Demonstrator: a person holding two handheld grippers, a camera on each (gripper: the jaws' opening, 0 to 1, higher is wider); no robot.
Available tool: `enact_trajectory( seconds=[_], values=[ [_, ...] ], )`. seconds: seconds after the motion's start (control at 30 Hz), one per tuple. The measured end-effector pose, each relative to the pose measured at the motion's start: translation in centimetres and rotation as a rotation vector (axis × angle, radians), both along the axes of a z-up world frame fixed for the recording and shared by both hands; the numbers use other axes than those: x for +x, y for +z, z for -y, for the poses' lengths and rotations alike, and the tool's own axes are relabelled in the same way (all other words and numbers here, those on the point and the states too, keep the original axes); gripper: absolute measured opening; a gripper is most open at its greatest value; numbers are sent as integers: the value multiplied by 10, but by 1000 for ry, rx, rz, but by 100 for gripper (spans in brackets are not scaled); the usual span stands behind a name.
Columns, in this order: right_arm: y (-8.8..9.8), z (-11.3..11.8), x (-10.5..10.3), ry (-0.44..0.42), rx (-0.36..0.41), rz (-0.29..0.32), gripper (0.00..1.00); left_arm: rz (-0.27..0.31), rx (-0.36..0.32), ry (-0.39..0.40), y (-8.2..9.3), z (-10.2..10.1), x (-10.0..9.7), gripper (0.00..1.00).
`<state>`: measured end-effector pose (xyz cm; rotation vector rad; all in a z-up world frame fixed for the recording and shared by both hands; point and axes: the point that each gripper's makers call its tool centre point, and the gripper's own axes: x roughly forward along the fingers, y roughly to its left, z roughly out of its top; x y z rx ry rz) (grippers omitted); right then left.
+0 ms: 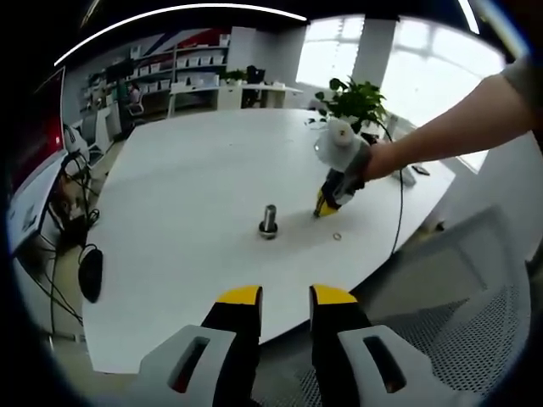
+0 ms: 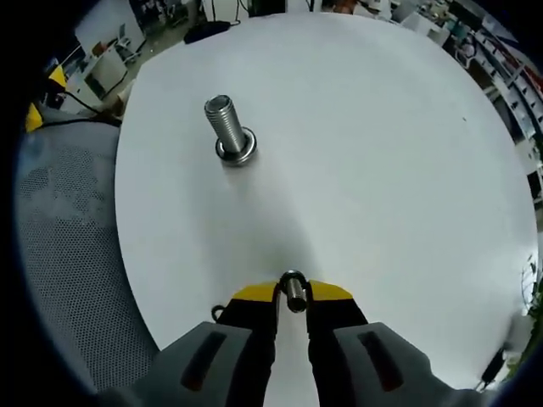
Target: Place the washer onto the threaded stud by aligning its center hole with the stud, sliding it down to the base, and recovering from edge contact or off-axis alignment until the washer reaches the visible bottom stop.
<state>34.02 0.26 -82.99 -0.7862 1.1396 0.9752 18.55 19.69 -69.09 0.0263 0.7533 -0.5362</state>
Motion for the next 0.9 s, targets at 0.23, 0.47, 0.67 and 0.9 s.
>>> enact_trajectory(
  seconds=[0.23, 0.47, 0.67, 0.9],
  values=[
    [-2, -1, 2, -20, 14, -4, 16, 3, -4, -3, 1, 1, 0, 20],
    [-3, -2, -4, -26, 20, -1, 18, -2, -2, -6, 0, 1, -1, 20],
    [-4, 8, -6, -45, 13, 1, 20, 2, -5, -6, 1, 1, 0, 20],
    [1, 15, -17, -82, 49, -2, 20, 7, -8, -6, 3, 1, 0, 20]
  ],
)
